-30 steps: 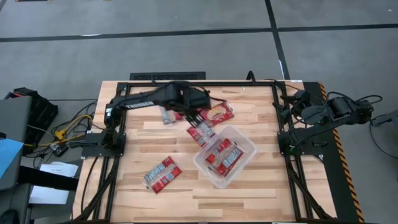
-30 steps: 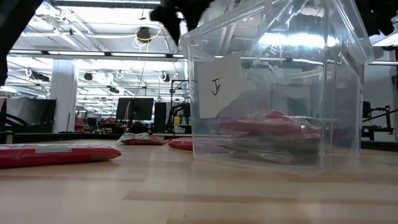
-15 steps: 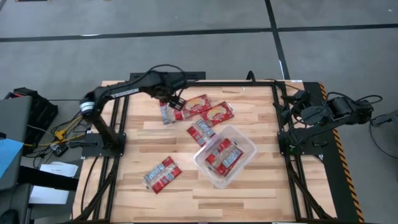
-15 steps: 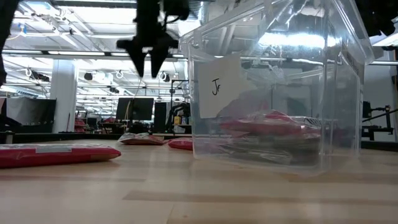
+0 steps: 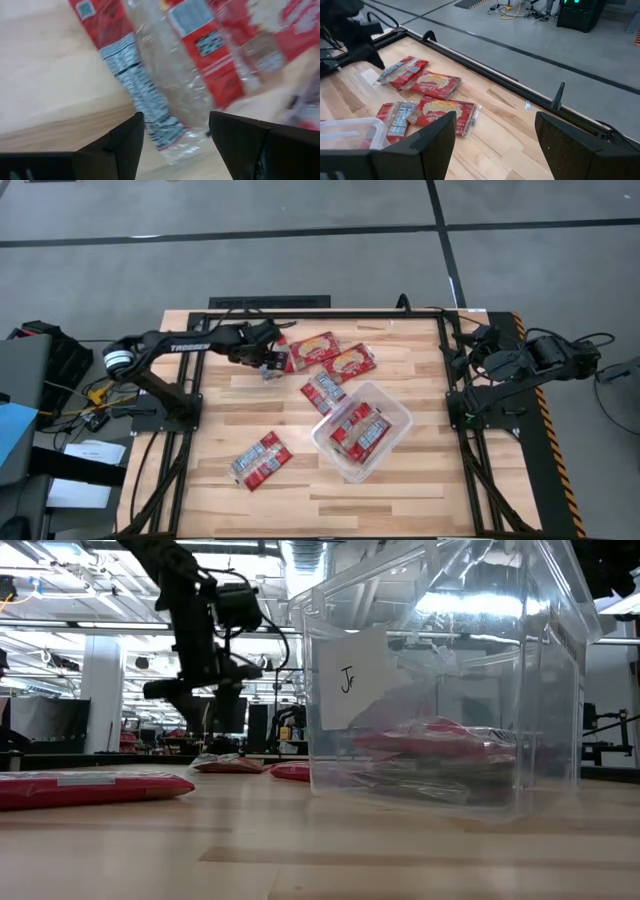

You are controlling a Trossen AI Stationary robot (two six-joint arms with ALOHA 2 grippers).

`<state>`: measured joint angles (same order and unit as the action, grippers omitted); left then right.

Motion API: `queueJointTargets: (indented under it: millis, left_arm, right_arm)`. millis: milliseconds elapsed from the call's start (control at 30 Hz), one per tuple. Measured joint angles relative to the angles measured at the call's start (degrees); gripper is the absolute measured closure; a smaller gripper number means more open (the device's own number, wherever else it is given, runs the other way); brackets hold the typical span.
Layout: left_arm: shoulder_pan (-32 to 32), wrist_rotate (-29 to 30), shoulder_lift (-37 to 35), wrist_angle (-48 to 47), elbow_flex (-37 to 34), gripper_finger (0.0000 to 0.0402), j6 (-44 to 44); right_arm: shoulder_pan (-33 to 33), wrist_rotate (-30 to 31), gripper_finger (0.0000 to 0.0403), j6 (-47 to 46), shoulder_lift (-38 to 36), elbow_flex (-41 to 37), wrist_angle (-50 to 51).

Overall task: Sort popcorn bags into baskets
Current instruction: Put the red popcorn pack into the transparent container

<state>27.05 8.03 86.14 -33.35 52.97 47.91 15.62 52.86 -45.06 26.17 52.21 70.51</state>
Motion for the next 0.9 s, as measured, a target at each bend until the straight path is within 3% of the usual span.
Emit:
queueJointTargets:
  millis: [200, 333, 700, 800, 900]
  left_arm:
    - [1.24, 1.77, 0.19, 0.35, -3.1, 0.019, 2.13]
    - [2.35, -3.39, 0.21, 8.64, -6.67, 0.0184, 4.44]
    - [2.67, -3.55, -0.08, 18.78, -14.38, 0.0113, 11.33]
    - [2.69, -3.76, -0.21, 22.79, -16.35, 0.0116, 11.86]
    - [2.67, -3.68, 0.11, 26.34, -17.58, 0.0147, 13.67]
  right_arm:
    - [0.0, 0.26, 0.0107, 0.0, 0.02, 0.0, 0.23]
    - [0.0, 0.33, 0.0107, 0.0, 0.0, 0.0, 0.23]
    - [0.0, 0.47, 0.0107, -0.04, 0.0, 0.0, 0.23]
    - [0.0, 1.29, 0.0107, -0.04, 0.0, 0.0, 0.24]
    - [0.0, 1.31, 0.0107, -0.02, 0.02, 0.0, 0.25]
